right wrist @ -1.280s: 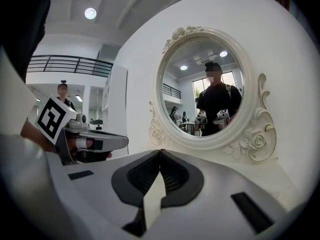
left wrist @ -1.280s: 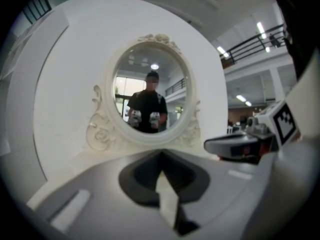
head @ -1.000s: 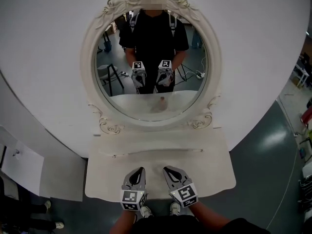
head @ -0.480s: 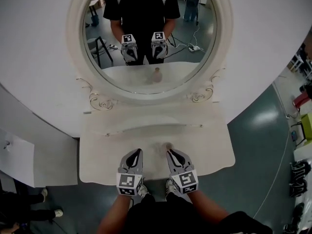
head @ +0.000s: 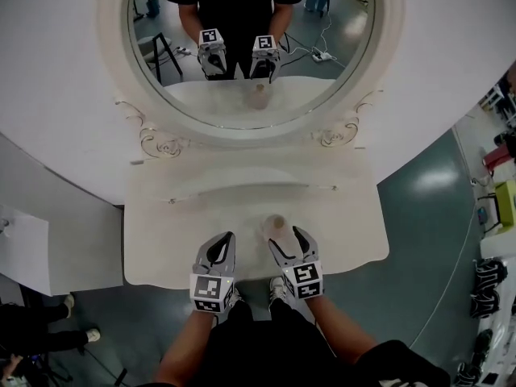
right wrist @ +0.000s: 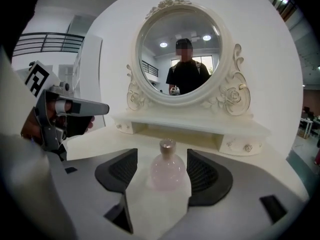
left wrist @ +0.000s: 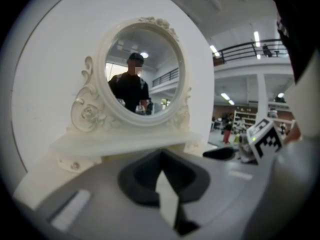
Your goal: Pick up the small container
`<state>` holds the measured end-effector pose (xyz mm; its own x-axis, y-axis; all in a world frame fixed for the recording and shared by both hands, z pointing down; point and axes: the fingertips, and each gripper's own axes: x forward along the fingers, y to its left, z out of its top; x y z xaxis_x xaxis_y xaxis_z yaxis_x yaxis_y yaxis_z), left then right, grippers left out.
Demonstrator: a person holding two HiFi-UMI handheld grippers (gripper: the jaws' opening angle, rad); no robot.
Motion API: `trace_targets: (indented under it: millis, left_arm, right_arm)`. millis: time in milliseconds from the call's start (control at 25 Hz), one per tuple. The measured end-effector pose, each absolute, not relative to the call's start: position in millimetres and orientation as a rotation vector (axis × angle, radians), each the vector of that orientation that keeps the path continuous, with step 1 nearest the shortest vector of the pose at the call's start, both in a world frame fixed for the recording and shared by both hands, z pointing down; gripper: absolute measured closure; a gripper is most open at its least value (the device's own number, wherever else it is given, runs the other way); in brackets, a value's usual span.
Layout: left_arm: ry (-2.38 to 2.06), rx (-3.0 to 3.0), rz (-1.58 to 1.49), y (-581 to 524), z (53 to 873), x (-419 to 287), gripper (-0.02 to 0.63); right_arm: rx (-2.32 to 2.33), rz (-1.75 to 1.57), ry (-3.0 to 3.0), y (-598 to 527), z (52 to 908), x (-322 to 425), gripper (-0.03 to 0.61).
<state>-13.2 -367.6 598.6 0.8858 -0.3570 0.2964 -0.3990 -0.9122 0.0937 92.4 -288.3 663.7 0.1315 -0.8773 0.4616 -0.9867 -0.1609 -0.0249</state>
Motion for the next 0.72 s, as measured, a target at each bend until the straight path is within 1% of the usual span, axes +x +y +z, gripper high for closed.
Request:
trace_targets:
  millis: [320,520,720]
  left_arm:
    - [-0.586,2.869,0.448,-361.8,611.6,-23.3,0.607]
    - [-0.596,2.856,0.472,-363.9,617.5,-27.2,0.607]
    - [-0.615,2.856,0.473,-369.3,618.3,-26.8,0.606]
  right_arm:
    - [2.019,0.681,-1.748,-302.5,721.3,95.3,0.237]
    - [1.998,0.734,-1.709,-313.2,741.7,100.6,0.212]
    - [1.991,0.758,-1.672,-323.7,752.8,111.6,0.204]
